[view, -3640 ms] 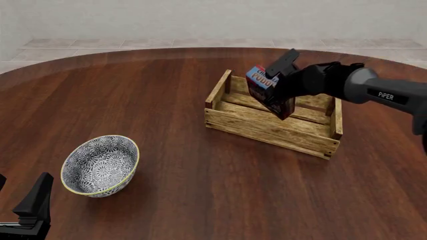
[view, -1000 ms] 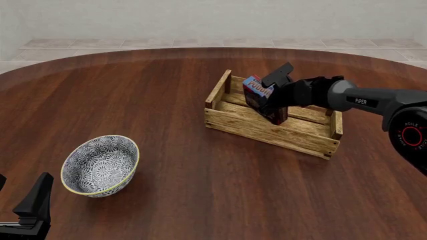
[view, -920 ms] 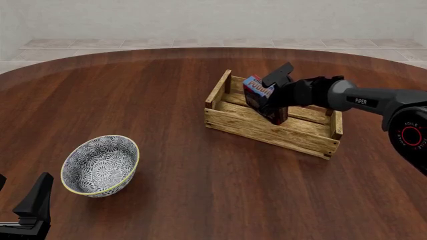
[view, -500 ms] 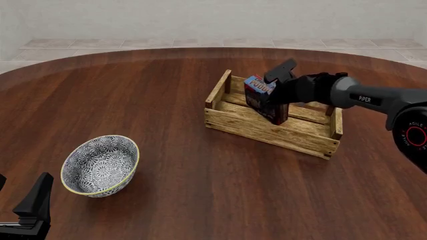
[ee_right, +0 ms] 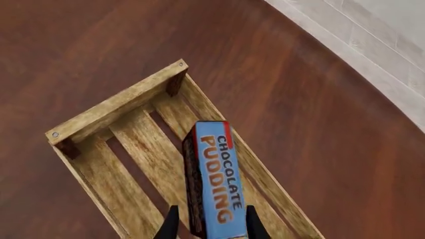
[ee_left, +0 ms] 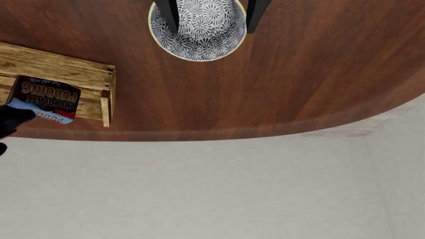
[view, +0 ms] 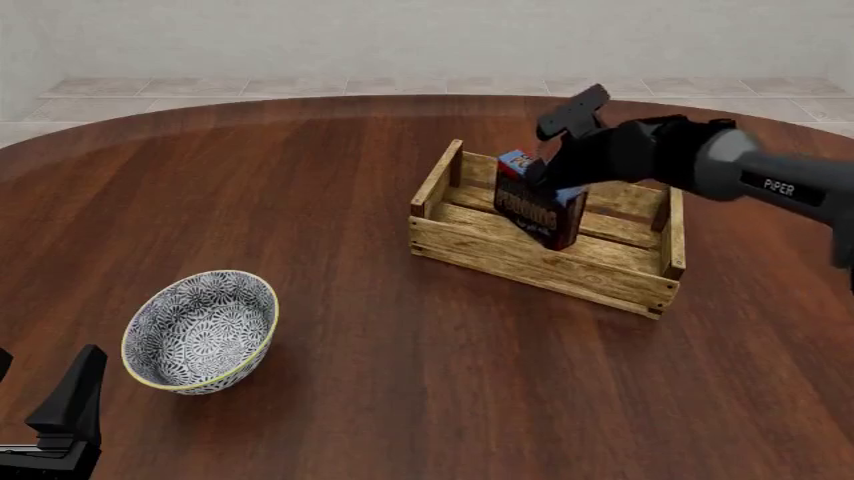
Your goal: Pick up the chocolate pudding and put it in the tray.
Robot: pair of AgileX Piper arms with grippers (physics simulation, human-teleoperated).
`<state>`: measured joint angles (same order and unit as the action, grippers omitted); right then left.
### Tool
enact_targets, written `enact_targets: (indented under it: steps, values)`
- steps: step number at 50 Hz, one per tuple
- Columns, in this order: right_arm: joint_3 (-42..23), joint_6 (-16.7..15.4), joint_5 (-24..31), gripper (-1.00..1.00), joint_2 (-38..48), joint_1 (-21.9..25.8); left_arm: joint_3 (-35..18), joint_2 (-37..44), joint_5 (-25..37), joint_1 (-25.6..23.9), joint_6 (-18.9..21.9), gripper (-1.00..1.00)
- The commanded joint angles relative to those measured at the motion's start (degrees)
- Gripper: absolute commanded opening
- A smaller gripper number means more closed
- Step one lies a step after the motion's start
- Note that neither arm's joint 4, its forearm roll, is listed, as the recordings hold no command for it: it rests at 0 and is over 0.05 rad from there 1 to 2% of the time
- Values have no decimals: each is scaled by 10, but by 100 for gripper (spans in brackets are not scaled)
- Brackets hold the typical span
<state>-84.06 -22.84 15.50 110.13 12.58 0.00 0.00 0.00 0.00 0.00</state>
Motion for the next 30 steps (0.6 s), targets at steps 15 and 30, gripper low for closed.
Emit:
enact_targets:
  steps: [15,30]
  values:
    - [56,-14,64,100,-172,-1,0,0,0,0,0,100]
    - [99,-8,93,100,-279,13,0,0,0,0,0,100]
